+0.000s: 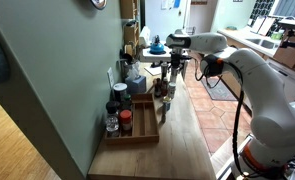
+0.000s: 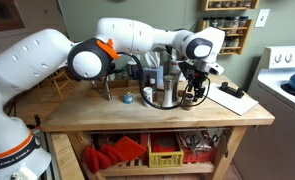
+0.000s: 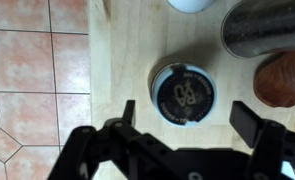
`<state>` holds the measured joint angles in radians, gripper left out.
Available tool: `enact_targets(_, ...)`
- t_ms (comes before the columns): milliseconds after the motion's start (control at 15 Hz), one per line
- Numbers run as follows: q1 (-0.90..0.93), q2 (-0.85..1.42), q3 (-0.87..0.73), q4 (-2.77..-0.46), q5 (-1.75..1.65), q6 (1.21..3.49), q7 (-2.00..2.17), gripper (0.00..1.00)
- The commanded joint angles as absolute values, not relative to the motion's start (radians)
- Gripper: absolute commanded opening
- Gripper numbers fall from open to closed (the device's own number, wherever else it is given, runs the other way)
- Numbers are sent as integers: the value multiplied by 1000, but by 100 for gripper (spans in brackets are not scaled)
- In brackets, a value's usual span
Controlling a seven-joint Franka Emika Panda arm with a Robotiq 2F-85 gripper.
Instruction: Remove the spice bottle in the second compartment of the tray on the left of the counter top to the right side of the salt shaker
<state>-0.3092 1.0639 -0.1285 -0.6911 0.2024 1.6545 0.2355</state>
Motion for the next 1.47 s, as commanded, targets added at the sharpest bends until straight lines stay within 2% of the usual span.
enact_targets(0,-320,1061,-127,-634,197,1637,201,100)
enact_targets(533,-289,878,-147,-649,107,1501,-119,100)
enact_targets(867,-203,729,-141,-703,39,1400,-313,100)
enact_targets(1400,-24,532,-117,-908,-58,1427,-579,100)
